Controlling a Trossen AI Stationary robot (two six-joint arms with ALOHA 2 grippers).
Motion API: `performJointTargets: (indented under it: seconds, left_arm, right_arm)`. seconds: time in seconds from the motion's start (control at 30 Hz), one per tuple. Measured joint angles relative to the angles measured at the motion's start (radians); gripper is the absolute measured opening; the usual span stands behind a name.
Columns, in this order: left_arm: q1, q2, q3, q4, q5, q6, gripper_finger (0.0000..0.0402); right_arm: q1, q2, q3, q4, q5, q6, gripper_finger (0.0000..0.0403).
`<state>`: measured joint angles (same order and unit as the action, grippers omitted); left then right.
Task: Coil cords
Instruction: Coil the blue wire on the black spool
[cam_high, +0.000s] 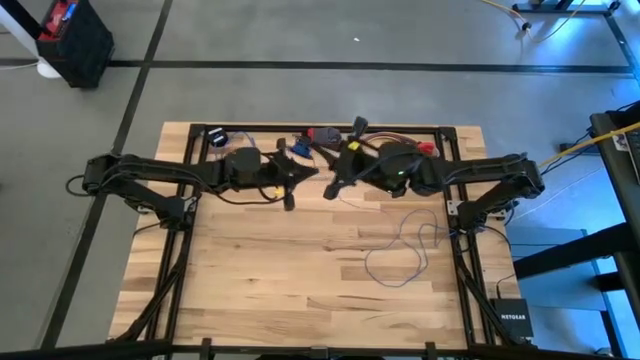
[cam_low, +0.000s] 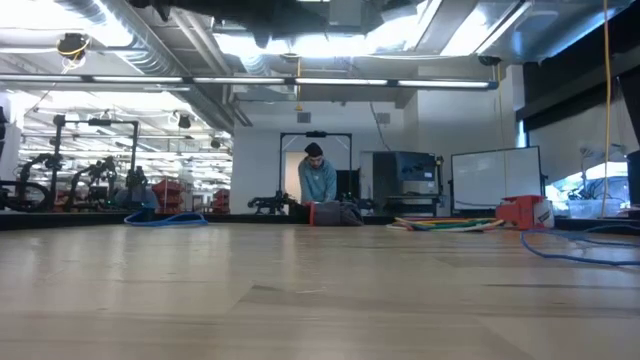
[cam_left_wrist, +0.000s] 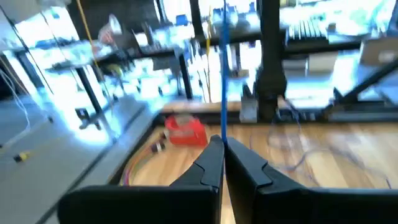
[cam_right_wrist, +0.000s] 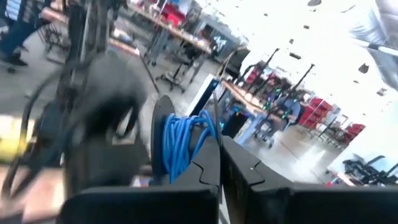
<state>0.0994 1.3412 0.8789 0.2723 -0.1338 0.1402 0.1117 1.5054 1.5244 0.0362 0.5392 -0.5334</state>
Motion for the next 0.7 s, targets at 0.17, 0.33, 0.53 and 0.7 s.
performJointTargets:
  seconds: [0.17, 0.33, 0.53, 0.7]
  left_arm:
    - [-0.001, 0.003, -0.002, -0.009, -0.001, 0.0, 0.0005]
    - [0.0, 0.001, -0.001, -0.003, -0.007, 0.004, 0.0005]
    - [0.001, 0.001, -0.002, -0.052, -0.062, 0.027, 0.0002]
    - [0.002, -0.01, -0.006, -0.174, -0.247, 0.045, 0.0002]
  right_arm:
    - [0.016, -0.007, 0.071, -0.019, -0.002, -0.025, 0.0003]
    - [0.012, -0.008, 0.103, -0.05, -0.008, -0.025, 0.0003]
    - [0.013, -0.008, 0.103, -0.148, 0.0, -0.005, 0.0003]
    - [0.013, -0.009, 0.105, -0.4, -0.036, 0.071, 0.0003]
